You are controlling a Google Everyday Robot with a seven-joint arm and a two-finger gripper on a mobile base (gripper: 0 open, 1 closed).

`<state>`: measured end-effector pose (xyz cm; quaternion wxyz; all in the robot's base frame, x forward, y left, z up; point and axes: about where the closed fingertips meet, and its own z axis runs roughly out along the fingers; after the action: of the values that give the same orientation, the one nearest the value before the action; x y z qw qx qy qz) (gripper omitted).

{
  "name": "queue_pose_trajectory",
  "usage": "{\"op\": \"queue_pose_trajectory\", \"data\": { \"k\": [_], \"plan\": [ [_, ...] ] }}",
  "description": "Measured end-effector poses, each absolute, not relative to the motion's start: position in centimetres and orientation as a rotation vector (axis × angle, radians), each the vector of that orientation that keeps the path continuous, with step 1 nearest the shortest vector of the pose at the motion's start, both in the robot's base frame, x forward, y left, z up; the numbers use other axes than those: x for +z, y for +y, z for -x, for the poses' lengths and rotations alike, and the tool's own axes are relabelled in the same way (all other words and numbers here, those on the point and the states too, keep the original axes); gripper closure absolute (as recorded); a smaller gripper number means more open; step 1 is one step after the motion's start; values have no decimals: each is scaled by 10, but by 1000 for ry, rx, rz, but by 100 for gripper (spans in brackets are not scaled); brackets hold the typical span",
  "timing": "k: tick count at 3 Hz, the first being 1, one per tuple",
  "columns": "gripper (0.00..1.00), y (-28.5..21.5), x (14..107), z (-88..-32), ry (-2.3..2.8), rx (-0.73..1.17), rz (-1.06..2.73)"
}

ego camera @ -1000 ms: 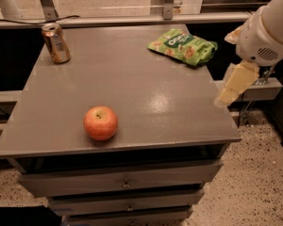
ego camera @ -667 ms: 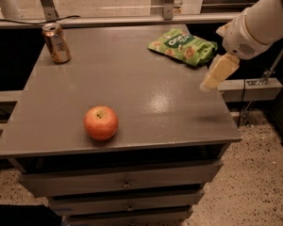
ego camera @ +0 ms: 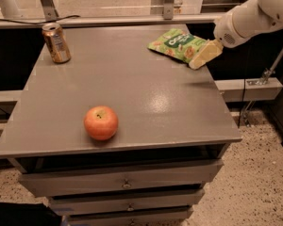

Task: Move green rice chip bag near orange can

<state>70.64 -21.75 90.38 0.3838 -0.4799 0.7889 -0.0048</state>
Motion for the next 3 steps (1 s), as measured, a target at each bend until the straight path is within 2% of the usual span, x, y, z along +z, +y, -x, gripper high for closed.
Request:
{"op": "queue_pose_trajectory", "data": {
  "k": [1,2,3],
  "plan": [
    [0,-223,884,-750,2047,41,1093],
    [17,-218,866,-774,2098,109,997],
    [42,-213,851,-787,2163,180,922]
  ]
}}
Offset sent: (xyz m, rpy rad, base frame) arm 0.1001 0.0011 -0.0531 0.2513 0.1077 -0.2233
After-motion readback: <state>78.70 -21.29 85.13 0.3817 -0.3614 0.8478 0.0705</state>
